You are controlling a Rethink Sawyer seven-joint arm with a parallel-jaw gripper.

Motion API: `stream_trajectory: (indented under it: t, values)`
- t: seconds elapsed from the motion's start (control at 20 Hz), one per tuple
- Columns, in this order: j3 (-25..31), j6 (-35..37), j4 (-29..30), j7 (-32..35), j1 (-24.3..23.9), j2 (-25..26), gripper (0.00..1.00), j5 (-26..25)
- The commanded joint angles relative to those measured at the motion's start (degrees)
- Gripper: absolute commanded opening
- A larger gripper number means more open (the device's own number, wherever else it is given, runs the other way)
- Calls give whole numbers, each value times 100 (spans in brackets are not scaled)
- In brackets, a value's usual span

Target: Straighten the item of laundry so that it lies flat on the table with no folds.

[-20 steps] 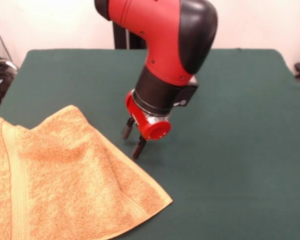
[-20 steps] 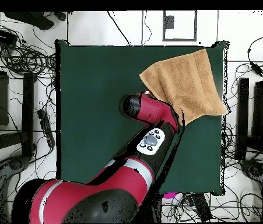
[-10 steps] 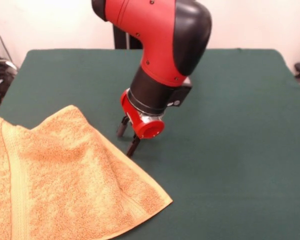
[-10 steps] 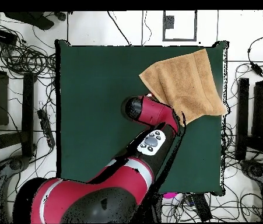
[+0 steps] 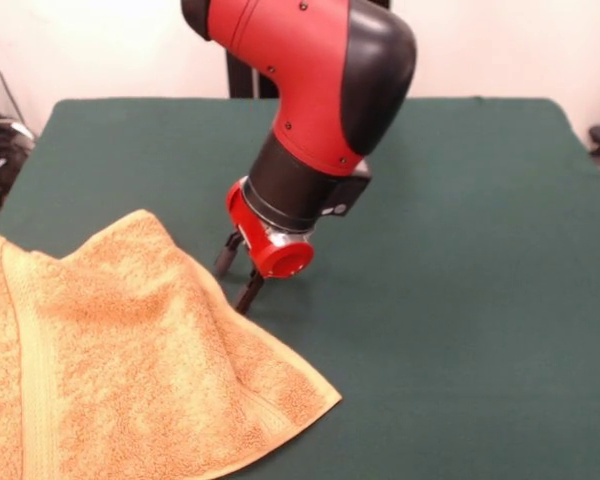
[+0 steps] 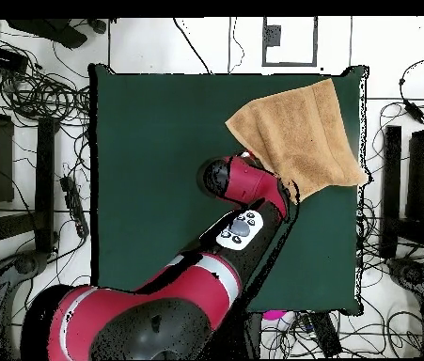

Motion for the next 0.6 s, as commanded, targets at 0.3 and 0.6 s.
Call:
stream_trajectory:
  t: [0.3, 0.6]
  values:
    - [439, -354, 369, 896, -265, 33, 100, 79]
    - [989, -936, 698, 471, -526, -408, 100, -250]
